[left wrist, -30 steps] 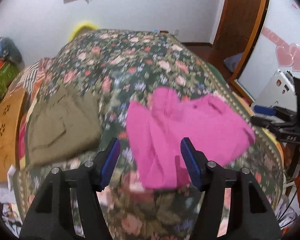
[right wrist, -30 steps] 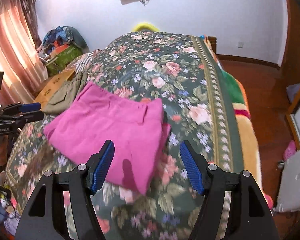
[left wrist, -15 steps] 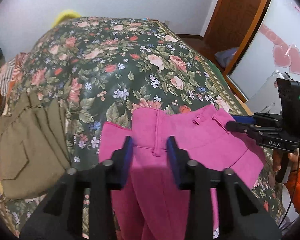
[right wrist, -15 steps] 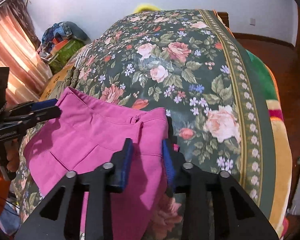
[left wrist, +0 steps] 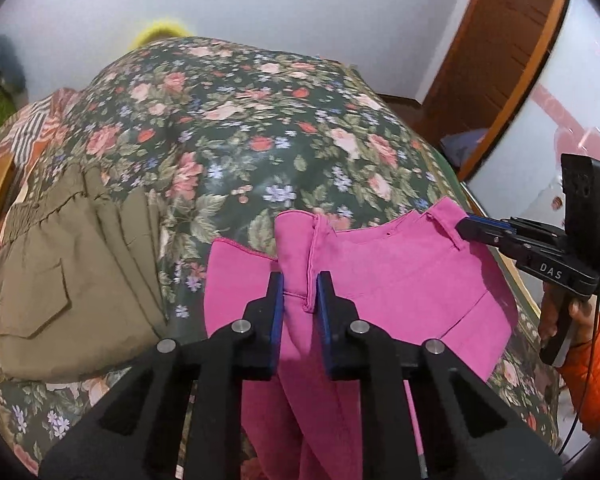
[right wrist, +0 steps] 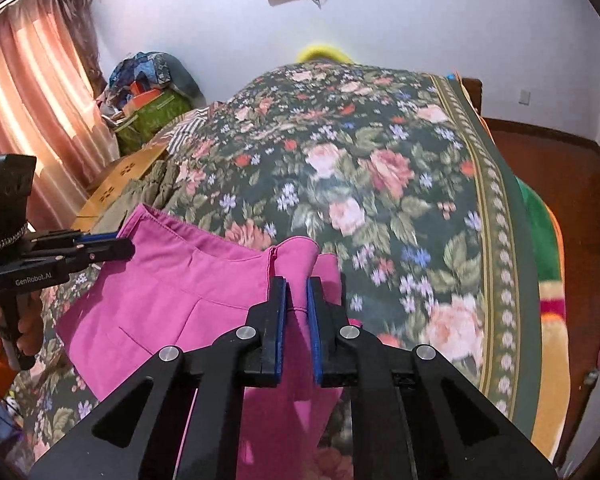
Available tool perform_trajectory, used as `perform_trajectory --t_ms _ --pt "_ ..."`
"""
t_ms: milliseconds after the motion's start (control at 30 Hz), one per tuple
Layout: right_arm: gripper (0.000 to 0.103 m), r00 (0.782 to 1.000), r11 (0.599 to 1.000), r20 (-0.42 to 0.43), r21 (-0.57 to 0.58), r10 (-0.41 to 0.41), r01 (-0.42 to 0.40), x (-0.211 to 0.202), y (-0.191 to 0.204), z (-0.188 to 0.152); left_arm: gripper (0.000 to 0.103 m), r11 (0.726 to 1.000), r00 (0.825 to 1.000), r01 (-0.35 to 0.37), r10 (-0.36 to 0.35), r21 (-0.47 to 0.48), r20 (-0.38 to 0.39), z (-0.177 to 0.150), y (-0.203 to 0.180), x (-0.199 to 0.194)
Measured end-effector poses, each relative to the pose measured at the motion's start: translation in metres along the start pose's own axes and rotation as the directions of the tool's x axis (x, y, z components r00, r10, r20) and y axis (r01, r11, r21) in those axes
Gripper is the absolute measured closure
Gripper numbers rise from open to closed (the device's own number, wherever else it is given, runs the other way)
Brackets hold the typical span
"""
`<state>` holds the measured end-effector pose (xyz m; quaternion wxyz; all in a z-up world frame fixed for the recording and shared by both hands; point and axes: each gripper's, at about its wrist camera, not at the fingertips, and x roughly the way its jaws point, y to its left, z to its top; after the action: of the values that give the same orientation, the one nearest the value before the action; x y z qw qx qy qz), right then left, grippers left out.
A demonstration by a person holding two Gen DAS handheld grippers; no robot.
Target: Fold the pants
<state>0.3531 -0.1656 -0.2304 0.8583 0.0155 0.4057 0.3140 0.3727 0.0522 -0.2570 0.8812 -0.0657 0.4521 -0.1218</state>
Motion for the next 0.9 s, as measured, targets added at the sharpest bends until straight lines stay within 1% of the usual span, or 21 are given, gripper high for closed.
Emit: perform_trajectory --t_ms 133,233,300,367,433,467,500,533,567,600,633,667,733,800,833,900 --pt "0.094 1.0 1.0 -0.014 -0.001 0.007 -0.007 0.017 -0.002 0.005 0.087 0.999 1.0 -0.009 0.008 -0.047 -0.015 0.002 0.014 0.008" --pt "0.094 0.999 1.0 -0.044 -0.002 -0.001 0.001 0.036 -0.004 0.004 0.087 0.998 0.999 -0.038 0.037 -0.05 -0.033 0.0 0.019 0.018" --pt "0.094 0.998 1.0 -0.064 0.0 -0.005 0.005 0.043 -0.005 0.002 0.085 0.997 0.998 -0.042 0.039 -0.063 -0.055 -0.001 0.023 0.024" --pt "0.091 0.996 1.0 -0.089 -0.004 -0.014 0.014 0.05 -0.006 0.001 0.078 0.996 0.997 -0.043 0.037 -0.078 -0.068 -0.002 0.027 0.027" --pt "0.089 0.993 1.0 -0.112 -0.002 -0.022 0.022 0.051 -0.007 0.0 0.074 0.995 0.997 -0.04 0.034 -0.087 -0.069 0.0 0.028 0.023" --pt "0.083 0.993 1.0 -0.114 0.008 -0.022 0.023 0.048 -0.009 0.002 0.07 0.995 0.997 -0.043 0.038 -0.085 -0.066 0.001 0.028 0.02" --pt "0.08 0.993 1.0 -0.116 0.016 -0.025 0.027 0.045 -0.01 0.003 0.069 0.996 0.997 -0.053 0.049 -0.075 -0.057 0.003 0.027 0.014" --pt "0.073 0.993 0.999 -0.117 0.02 -0.03 0.032 0.041 -0.01 0.004 0.068 0.996 0.997 -0.06 0.057 -0.07 -0.048 0.004 0.026 0.009" --pt "0.068 0.993 0.999 -0.109 0.021 -0.038 0.04 0.035 -0.011 0.006 0.067 0.996 0.997 -0.064 0.062 -0.066 -0.036 0.006 0.026 0.002" --pt "0.067 0.994 0.999 -0.096 0.02 -0.044 0.047 0.028 -0.01 0.007 0.065 0.996 0.998 -0.062 0.06 -0.067 -0.032 0.008 0.025 -0.002" --pt "0.061 0.995 0.998 -0.088 0.02 -0.052 0.054 0.021 -0.009 0.008 0.057 0.996 0.998 -0.055 0.053 -0.072 -0.026 0.008 0.025 -0.009" --pt "0.054 0.995 0.998 -0.084 0.022 -0.049 0.051 0.015 -0.008 0.009 0.046 0.996 0.999 -0.045 0.044 -0.078 -0.024 0.008 0.025 -0.015" --pt "0.046 0.997 0.999 -0.074 0.033 -0.036 0.038 0.004 -0.005 0.01 0.037 0.996 0.999 -0.036 0.035 -0.083 -0.023 0.004 0.024 -0.023" --pt "0.042 0.997 0.999 -0.071 0.035 -0.013 0.016 -0.003 -0.001 0.009 0.031 0.996 0.999 -0.032 0.028 -0.086 -0.045 0.0 0.024 -0.024" --pt "0.039 0.996 0.999 -0.094 0.036 0.004 0.0 -0.004 0.003 0.007 0.029 0.995 0.997 -0.029 0.022 -0.098 -0.071 -0.005 0.025 -0.023" --pt "0.035 0.993 1.0 -0.114 0.027 0.01 -0.007 -0.004 0.009 0.003 0.027 0.993 0.995 -0.018 0.007 -0.116 -0.098 -0.012 0.026 -0.02"
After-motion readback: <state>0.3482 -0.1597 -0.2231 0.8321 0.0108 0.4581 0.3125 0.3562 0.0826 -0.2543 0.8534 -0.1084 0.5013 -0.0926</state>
